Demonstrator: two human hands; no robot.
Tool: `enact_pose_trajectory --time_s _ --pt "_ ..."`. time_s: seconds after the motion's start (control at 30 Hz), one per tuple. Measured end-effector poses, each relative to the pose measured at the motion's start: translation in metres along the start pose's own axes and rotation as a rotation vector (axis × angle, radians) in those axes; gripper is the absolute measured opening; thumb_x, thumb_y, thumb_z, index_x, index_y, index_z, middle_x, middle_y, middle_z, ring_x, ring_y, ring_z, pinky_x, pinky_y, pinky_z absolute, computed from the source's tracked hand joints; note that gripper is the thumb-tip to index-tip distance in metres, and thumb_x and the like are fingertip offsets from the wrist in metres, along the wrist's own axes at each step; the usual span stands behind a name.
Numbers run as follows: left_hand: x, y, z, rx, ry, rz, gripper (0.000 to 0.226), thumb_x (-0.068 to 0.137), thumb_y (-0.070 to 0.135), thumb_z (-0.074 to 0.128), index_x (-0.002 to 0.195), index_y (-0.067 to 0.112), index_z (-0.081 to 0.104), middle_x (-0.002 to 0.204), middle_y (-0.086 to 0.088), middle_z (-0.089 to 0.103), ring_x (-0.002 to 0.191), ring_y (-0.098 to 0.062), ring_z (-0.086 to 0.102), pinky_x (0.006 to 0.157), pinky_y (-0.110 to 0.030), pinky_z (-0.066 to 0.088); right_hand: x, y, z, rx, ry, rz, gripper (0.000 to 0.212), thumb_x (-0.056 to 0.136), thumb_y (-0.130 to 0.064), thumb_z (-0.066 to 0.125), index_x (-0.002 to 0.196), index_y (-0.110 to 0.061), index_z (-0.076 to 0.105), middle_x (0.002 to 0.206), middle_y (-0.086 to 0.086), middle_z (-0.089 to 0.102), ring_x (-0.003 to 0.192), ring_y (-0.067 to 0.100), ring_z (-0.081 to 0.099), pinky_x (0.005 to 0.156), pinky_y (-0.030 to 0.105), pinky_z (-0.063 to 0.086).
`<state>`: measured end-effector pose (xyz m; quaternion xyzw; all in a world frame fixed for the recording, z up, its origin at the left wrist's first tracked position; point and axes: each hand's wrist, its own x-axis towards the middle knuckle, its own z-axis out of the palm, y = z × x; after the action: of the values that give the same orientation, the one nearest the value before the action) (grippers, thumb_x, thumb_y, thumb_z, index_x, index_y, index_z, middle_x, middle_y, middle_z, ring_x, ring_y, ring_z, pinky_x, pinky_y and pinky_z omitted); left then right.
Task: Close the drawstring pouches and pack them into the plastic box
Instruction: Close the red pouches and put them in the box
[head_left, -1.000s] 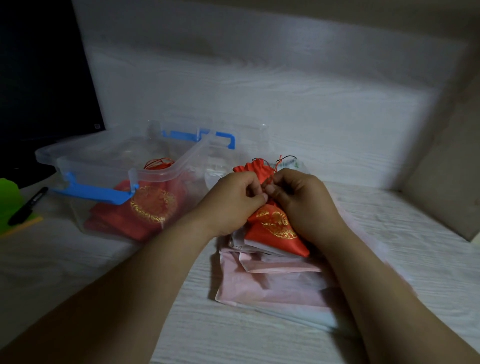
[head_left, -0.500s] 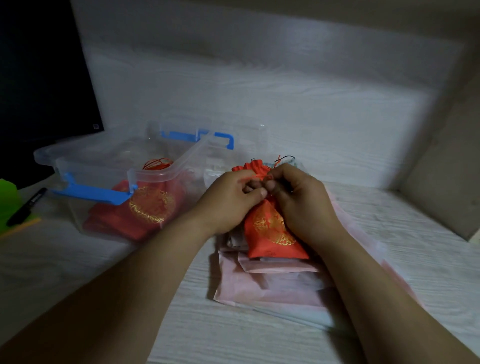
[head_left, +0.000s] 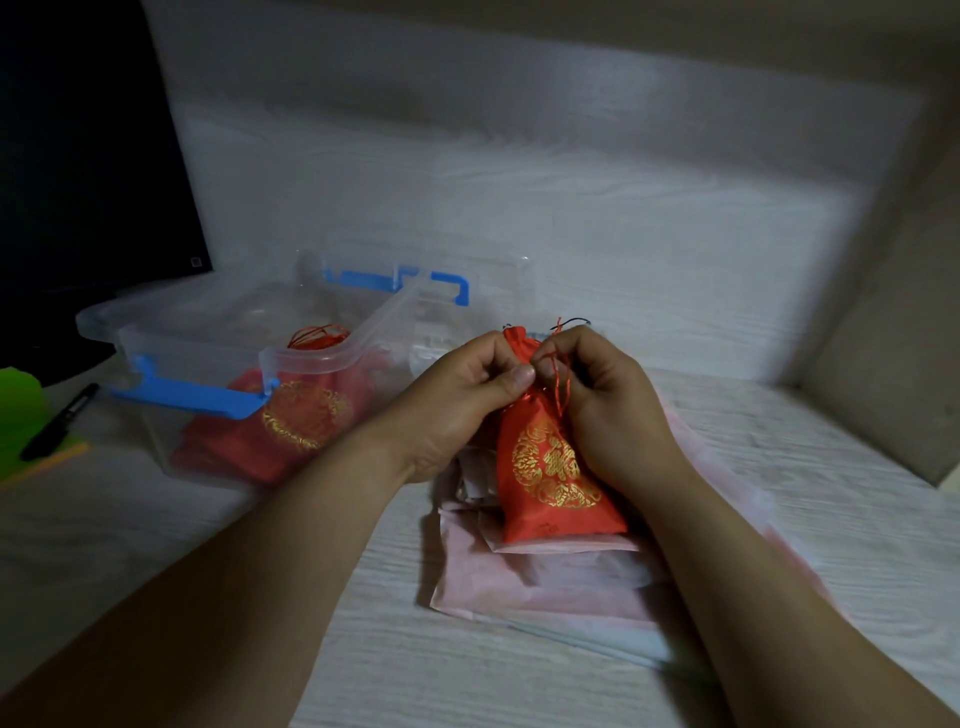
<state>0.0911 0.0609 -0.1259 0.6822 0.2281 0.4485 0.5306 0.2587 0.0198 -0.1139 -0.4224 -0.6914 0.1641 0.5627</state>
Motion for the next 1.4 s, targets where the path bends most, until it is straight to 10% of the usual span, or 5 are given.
enact_pose_trajectory --time_s 0.43,0.67,0.9,1.03,1.4 --pt "0.007 -0.006 -0.001 0.066 0.169 -0.047 0.015 0.107 0.015 0.054 0.097 0.004 0.057 0.081 -0.011 0.052 0.073 -0.017 0.048 0.067 -0.032 0.043 0.005 0.014 -0.004 -0.016 0.197 0.125 0.018 0.100 -0.005 0.055 0.090 -0.017 0.062 0.076 -0.017 0.059 0.068 0.000 0.049 0.072 0.030 0.039" --pt "-0.003 0.001 0.001 0.027 0.008 -0.168 0.039 0.102 0.041 0.062 0.112 0.004 0.071 0.112 -0.014 0.076 0.109 -0.025 0.072 0.105 -0.049 0.053 0.004 0.011 -0.007 -0.092 0.216 0.125 0.015 0.101 -0.009 0.057 0.093 -0.019 0.063 0.083 -0.015 0.065 0.074 0.000 0.055 0.073 0.026 0.042" --pt "0.003 -0.007 0.003 -0.010 0.185 -0.015 0.008 0.103 0.010 0.060 0.096 0.008 0.064 0.088 -0.012 0.069 0.083 -0.020 0.063 0.078 -0.032 0.053 0.004 0.008 -0.005 0.094 0.103 0.351 0.022 0.097 -0.040 0.068 0.105 -0.021 0.075 0.098 0.001 0.079 0.095 0.021 0.074 0.091 0.043 0.057" --pt "0.007 -0.013 -0.001 0.023 0.274 0.022 0.008 0.096 0.022 0.064 0.088 0.021 0.067 0.087 -0.008 0.072 0.083 -0.020 0.065 0.082 -0.041 0.053 0.003 0.004 -0.004 0.176 -0.056 0.438 0.029 0.094 -0.027 0.073 0.088 0.002 0.070 0.081 0.015 0.075 0.069 0.022 0.063 0.070 0.032 0.051" --pt "0.010 -0.015 -0.006 -0.109 0.610 -0.125 0.026 0.107 0.025 0.049 0.087 0.013 0.059 0.062 -0.005 0.061 0.053 -0.024 0.056 0.058 -0.033 0.045 0.063 -0.072 0.015 0.193 0.040 0.439 0.020 0.102 -0.018 0.060 0.085 -0.010 0.066 0.062 0.007 0.063 0.050 0.016 0.057 0.046 0.023 0.047"
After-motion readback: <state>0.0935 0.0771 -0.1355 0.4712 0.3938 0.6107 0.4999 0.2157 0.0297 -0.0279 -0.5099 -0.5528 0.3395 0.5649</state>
